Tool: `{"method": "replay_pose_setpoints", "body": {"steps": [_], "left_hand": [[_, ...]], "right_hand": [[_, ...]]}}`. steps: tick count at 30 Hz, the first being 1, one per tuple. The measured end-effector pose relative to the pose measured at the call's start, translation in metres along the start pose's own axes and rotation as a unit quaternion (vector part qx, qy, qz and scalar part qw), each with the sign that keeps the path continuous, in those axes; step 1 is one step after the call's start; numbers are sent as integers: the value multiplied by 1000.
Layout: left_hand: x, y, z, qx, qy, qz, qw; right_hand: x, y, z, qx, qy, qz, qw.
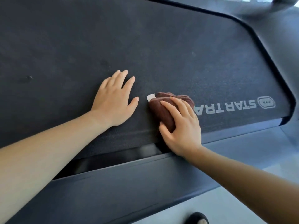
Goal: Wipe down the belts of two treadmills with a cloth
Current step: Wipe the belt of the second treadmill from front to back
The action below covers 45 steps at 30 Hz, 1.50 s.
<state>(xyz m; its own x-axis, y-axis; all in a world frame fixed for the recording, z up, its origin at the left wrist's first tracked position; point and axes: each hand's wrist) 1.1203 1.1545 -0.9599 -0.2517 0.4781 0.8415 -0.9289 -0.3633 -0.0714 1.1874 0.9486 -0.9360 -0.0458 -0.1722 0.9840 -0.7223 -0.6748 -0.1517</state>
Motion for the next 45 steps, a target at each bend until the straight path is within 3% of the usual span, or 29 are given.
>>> {"method": "replay_pose_setpoints", "body": {"steps": [6,18,24,30,34,37,45], "left_hand": [[5,-2,-11,-15,15,0,1000],[25,25,-33,48,6,13,999],[23,22,-29,57,-10,35,998],[35,13,-47,122,-25,41,991],[44,-8,-65,119,-40,5,992],[52,-39,-75,110,-46,-8,993],[60,-140,-104,182,-35,35,982]], "right_hand": [[-5,-16,-4,-4,14,-2,1000],[-2,-14,-3,51,15,-29,998],[-11,-73,-35,108,-10,-38,993],[-19,-99,-68,66,-18,-51,996],[-19,-84,-58,108,-2,-49,993],[-25,-116,-66,83,-5,-52,995],[-47,-235,-85,35,-7,-39,999]]}}
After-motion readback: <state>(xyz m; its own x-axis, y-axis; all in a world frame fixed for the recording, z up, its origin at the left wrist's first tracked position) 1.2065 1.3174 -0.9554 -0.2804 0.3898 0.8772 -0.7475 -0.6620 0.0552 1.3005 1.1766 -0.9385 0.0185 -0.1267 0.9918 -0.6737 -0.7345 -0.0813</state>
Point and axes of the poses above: each hand's wrist, its own y-axis away from the middle knuckle, its own x-axis out of the back of the hand, z = x × y, and after that the axes turned 14 degrees about y, right-handed
